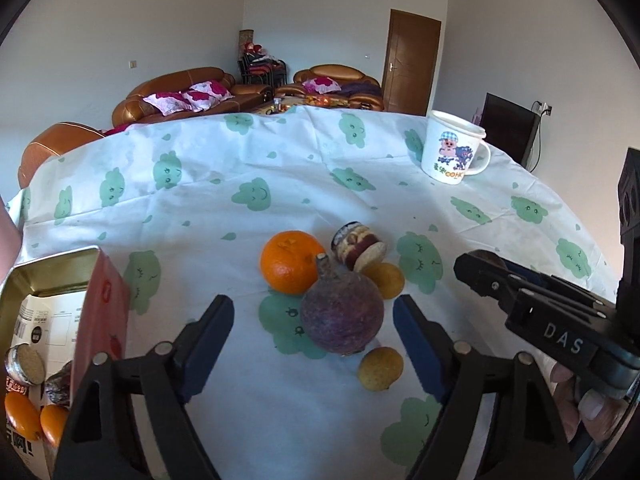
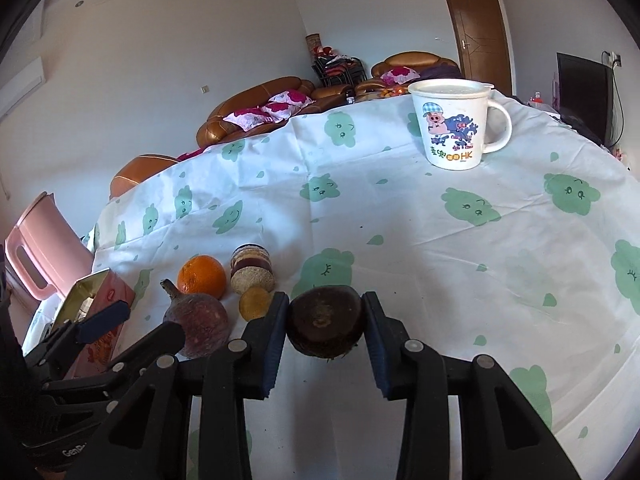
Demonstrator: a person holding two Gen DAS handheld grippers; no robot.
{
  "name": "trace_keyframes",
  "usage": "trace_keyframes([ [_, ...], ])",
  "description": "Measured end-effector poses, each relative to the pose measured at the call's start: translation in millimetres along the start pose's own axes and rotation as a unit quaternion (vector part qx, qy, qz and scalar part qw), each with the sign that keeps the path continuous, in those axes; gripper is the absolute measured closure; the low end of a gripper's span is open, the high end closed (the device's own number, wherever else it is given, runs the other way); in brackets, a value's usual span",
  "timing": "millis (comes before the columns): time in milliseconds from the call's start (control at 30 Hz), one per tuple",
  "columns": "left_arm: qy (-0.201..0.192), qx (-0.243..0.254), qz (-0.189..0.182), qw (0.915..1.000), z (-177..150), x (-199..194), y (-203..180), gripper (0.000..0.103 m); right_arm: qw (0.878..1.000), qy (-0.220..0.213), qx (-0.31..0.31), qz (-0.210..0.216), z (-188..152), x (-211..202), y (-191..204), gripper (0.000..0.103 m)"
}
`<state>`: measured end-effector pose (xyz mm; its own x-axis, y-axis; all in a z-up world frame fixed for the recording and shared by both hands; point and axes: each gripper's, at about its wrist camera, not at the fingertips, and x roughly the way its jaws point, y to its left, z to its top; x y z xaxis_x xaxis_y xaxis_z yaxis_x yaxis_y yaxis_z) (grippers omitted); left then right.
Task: Organize fruits
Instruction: 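Grasp a dark brown fruit with the right tool while the left tool grasps a purple fruit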
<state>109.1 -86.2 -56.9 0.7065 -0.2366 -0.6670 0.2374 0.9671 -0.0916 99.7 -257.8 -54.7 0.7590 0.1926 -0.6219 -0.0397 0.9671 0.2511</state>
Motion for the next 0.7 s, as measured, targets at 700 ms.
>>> trace_keyframes([
  [700, -0.023, -0.01, -0.023, 0.9994, -1.5, -7.3, -3.2, 0.051, 0.999, -0.024, -0.043, 0.009, -3.0, -8.7, 16.0, 0.064],
])
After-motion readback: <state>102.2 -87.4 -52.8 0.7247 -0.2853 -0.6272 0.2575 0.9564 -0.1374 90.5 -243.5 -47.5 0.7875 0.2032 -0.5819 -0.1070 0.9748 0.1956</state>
